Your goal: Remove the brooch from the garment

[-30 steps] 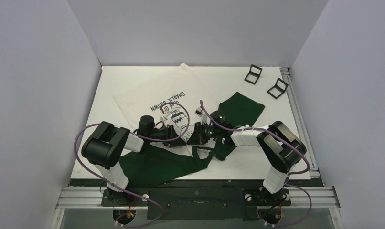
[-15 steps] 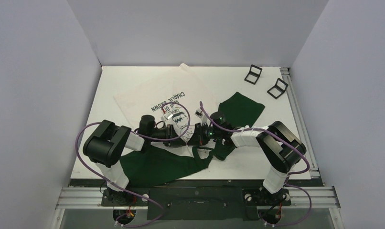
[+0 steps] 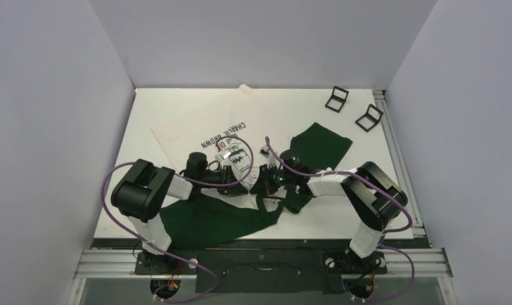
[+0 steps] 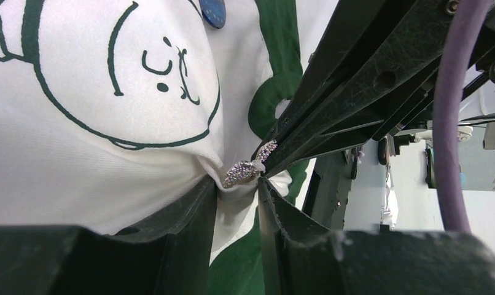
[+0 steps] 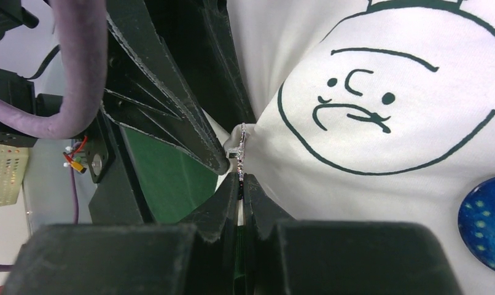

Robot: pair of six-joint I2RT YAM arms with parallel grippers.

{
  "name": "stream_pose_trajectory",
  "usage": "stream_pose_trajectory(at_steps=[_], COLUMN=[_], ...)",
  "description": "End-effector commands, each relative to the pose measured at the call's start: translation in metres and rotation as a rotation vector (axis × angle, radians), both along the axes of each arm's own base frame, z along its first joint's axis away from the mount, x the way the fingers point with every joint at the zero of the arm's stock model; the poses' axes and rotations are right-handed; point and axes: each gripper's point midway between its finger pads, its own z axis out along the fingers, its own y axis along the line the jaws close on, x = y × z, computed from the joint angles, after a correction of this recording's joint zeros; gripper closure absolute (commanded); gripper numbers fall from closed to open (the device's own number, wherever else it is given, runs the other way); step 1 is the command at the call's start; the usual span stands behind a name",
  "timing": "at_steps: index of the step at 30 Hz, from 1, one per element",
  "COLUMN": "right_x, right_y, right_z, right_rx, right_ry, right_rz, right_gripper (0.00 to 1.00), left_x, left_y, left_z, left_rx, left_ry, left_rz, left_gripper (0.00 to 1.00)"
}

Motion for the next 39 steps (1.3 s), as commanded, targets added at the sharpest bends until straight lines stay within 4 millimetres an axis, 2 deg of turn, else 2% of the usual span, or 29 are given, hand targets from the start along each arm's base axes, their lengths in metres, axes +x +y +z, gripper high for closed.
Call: stream_pose_trajectory(at_steps=[1,5,11,19,39], right_x=[0.011,0.017,0.021,0.024,0.040], right_y=[0.002,-0.003,-0.007,-0.013,-0.032], right_z=[0.026,0.018,0.009,0.006,0.005], right_rx=[0.023,-0.035,-0.088,-0.131,-0.344], right_ry=[-0.129,-0.142,-0.153,-0.175,-0.327], right_rz=[0.015,-0.003,-0.013,-0.019,-0.021], right_gripper=[1.00,1.00,1.00,1.00,1.00], left_x=[0.014,0.013,0.016,0.021,0.023], left_y=[-0.001,0.000,0.004,0.008,0.010], left_z=[0.004,0.007,0.008,0.003,0.000], left_rx=[0.008,-0.002,-0.001,0.006,0.020], left_ry=[-0.062,-0.059,-0.063,-0.043,-0.039], left_rz=[0.007,0.007,0.026,0.049,0.060], left_gripper=[0.69,0.60,0.54,0.59,0.59])
